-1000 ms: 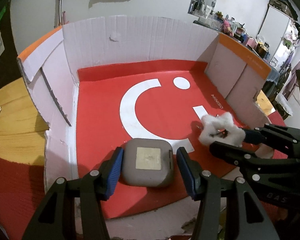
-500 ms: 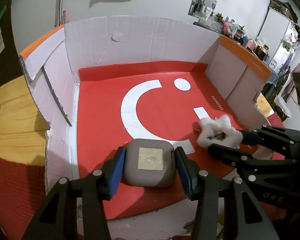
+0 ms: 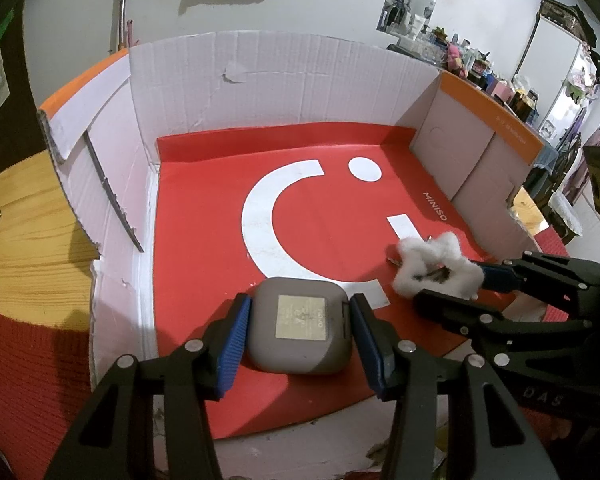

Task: Organize objects
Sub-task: 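Open both tools to release the grey case and fluffy toy in the box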

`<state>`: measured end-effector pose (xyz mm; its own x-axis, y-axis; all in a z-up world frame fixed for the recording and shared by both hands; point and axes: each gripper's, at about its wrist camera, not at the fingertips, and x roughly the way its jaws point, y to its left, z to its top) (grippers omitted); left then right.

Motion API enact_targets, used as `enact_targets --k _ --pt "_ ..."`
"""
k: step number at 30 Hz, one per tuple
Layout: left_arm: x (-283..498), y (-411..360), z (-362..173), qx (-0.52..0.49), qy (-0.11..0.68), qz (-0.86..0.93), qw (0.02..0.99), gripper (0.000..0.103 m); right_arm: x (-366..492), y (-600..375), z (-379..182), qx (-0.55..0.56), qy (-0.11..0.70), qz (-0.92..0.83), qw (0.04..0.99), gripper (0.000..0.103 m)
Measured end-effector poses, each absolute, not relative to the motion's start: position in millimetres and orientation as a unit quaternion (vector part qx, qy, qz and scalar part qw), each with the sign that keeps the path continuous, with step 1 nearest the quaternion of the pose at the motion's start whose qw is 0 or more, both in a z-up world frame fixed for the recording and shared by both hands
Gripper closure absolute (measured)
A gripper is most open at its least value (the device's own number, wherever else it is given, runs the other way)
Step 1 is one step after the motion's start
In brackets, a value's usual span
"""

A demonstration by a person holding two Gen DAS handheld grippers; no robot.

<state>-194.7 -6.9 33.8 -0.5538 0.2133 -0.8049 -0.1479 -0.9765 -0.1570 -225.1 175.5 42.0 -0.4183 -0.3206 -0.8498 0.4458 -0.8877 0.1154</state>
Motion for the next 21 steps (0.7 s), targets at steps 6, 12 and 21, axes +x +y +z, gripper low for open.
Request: enact_targets --k 6,12,21 --pt "-194.7 -7.1 33.7 -0.461 -0.037 0.880 0.103 0.049 -224.3 173.1 42.8 0.487 0.060 -0.839 0.236 0.055" --pt "-193.8 -6.7 35.8 -0.460 -0.033 0.881 0.103 0.049 -221.3 173.3 45.4 0.482 0.059 -0.841 0.236 0.052" --pt "-183.8 -2.9 45.5 -0.445 -0.017 0.890 0.097 0.040 -209.3 176.3 55.3 0.468 0.055 -0.850 0.237 0.047"
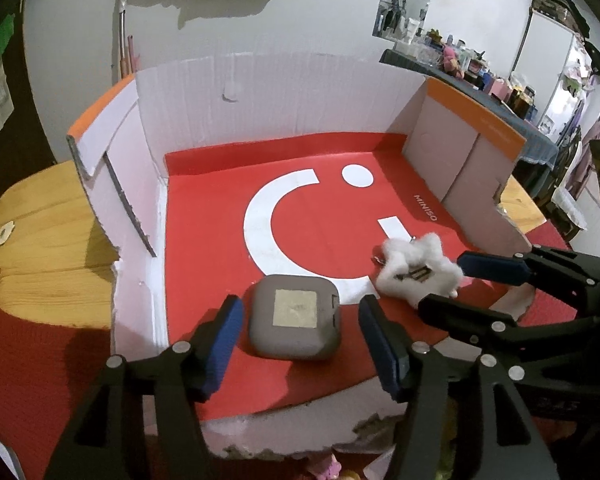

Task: Organize objects
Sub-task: 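Open both tools to release the grey case and fluffy toy in the box, then withdraw both tools from the box back toward the remaining objects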

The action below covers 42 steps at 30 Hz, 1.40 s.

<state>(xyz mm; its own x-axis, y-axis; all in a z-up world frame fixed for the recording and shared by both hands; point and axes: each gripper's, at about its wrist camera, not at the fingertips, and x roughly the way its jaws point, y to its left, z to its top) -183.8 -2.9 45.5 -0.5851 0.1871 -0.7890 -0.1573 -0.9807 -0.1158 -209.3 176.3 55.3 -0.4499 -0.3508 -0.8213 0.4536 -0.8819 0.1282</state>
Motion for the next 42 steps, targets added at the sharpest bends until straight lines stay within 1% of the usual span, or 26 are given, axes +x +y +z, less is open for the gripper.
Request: enact_targets --k 3,6,11,15,19,23,27,32,34,36,39,42 --pt "-179.9 -3.0 47.7 -0.443 -0.017 0.891 0.096 0.038 -204.4 177.2 58.9 0.463 0.055 -0.852 0.237 0.045" --pt "-175.8 -3.2 50.0 -0.440 -0.016 0.893 0.093 0.034 -199.8 178.7 62.2 0.459 0.053 -0.855 0.237 0.038" --pt "-169.3 -3.7 53.8 -0.435 -0.017 0.896 0.089 0.030 -191.3 183.6 67.6 0.453 0.047 -0.858 0.237 0.036" --pt "-165.0 -4.1 55.4 -0.431 -0.017 0.898 0.086 0.025 -185.2 187.4 71.8 0.448 0.043 -0.861 0.237 0.031" --pt "-159.5 -4.7 57.2 -0.429 -0.018 0.899 0.084 0.022 -177.8 189.8 75.8 0.442 0.040 -0.864 0.238 0.030" --pt "-154.1 -4.9 59.0 -0.426 -0.016 0.901 0.081 0.020 -170.3 191.6 80.2 0.437 0.037 -0.866 0.240 0.024" --pt "-148.2 -5.9 61.9 -0.421 -0.014 0.904 0.078 0.014 -164.6 192.5 83.5 0.433 0.036 -0.868 0.241 0.020" --pt "-141.9 -6.7 64.2 -0.416 -0.010 0.906 0.074 0.009 -157.0 196.5 87.5 0.427 0.034 -0.872 0.237 0.018" --pt "-139.3 -7.5 65.0 -0.415 -0.010 0.907 0.073 0.007 -154.5 198.0 88.5 0.426 0.033 -0.873 0.234 0.012" --pt "-136.9 -7.7 65.7 -0.414 -0.011 0.907 0.072 0.006 -152.1 200.0 89.1 0.425 0.033 -0.874 0.233 0.011" --pt "-132.4 -7.6 67.4 -0.410 -0.010 0.909 0.072 0.003 -147.7 201.8 89.4 0.425 0.031 -0.874 0.232 0.011" --pt "-127.2 -8.1 69.5 -0.407 -0.010 0.911 0.072 0.002 -143.8 203.1 89.9 0.424 0.029 -0.875 0.231 0.010"
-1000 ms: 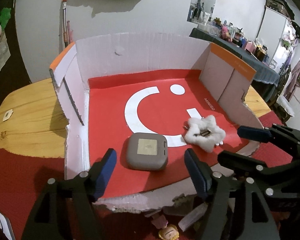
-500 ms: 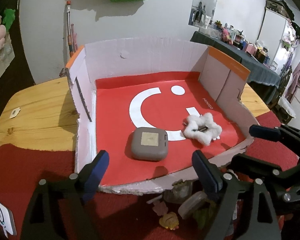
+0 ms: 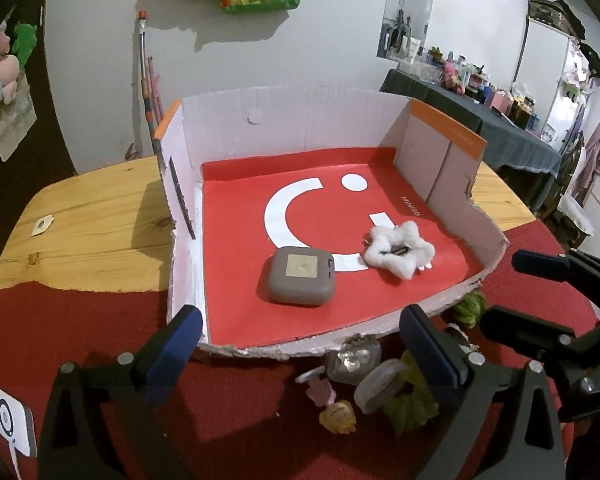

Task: Organize objects
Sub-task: 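Withdraw both tools from the box back toward the remaining objects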

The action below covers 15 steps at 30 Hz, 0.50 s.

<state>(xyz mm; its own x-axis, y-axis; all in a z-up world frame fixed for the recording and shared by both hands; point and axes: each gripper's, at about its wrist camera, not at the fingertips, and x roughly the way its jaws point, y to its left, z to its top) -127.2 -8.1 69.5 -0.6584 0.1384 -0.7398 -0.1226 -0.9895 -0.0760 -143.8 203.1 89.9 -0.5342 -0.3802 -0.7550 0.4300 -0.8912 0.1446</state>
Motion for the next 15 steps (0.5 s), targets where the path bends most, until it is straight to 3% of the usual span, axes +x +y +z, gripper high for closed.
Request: enact_targets --k 15 --pt "-106.7 -7.8 69.4 -0.403 -0.010 0.913 0.068 0.000 -123.0 208.5 91.0 0.418 0.026 -0.879 0.227 0.005"
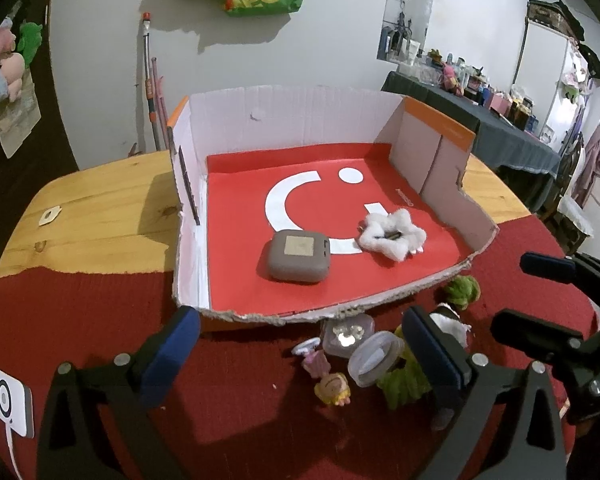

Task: Organize objects
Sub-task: 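Withdraw both tools from the box back toward the remaining objects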

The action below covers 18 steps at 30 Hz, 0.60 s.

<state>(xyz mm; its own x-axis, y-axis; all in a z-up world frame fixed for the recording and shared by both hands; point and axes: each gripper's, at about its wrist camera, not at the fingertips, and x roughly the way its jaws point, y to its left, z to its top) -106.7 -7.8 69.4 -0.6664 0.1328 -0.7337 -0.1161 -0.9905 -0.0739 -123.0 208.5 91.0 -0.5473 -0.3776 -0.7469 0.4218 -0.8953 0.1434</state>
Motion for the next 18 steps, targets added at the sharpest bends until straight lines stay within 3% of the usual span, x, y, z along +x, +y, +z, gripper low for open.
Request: enact_targets --k 18 --pt "-84.9 -7.0 62.3 -0.406 -0.016 0.911 0.069 0.000 -97.3 209.6 80.1 0.423 0.023 -0.877 0.228 0.005"
